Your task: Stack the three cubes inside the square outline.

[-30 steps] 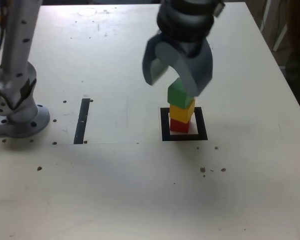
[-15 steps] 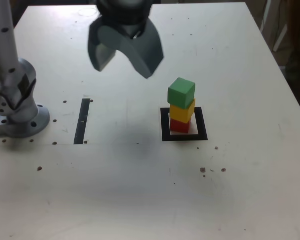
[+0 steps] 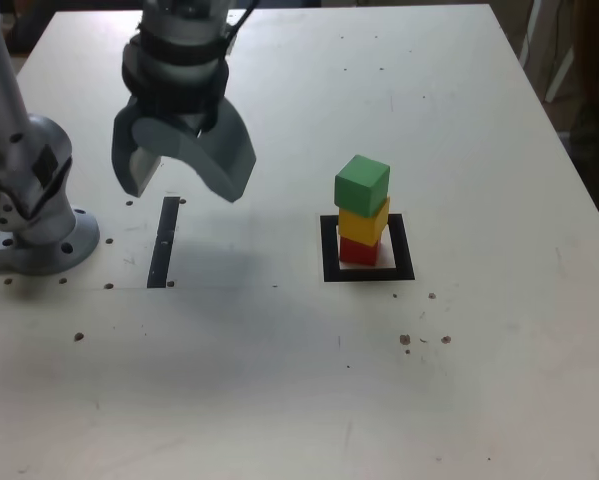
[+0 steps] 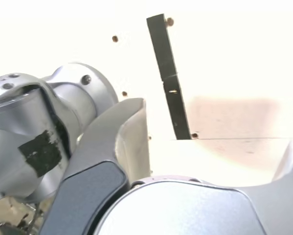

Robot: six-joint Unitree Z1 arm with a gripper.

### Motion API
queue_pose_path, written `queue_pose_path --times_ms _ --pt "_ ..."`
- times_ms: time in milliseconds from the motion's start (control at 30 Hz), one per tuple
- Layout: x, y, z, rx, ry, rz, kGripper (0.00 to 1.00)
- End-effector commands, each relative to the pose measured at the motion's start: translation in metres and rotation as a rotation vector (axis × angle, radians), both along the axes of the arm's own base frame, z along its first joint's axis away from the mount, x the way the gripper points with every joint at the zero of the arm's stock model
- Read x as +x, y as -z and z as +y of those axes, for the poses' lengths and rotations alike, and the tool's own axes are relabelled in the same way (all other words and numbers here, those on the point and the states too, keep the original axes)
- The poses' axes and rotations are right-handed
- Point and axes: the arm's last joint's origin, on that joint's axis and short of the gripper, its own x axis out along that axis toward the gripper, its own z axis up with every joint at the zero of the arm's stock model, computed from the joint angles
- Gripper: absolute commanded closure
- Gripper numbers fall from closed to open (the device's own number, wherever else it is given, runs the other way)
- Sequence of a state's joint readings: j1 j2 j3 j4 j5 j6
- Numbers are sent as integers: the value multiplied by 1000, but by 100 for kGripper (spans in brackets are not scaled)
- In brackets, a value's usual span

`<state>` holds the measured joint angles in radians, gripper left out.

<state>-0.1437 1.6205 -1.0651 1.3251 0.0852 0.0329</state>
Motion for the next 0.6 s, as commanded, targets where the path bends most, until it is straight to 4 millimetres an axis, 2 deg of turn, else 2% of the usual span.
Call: queue_pose_path --times_ms 0,233,567 --pt "-5 12 1 -6 -19 4 1" --pt "-19 41 7 -24 -58 13 1" --pt "-25 53 13 -17 -90 10 1"
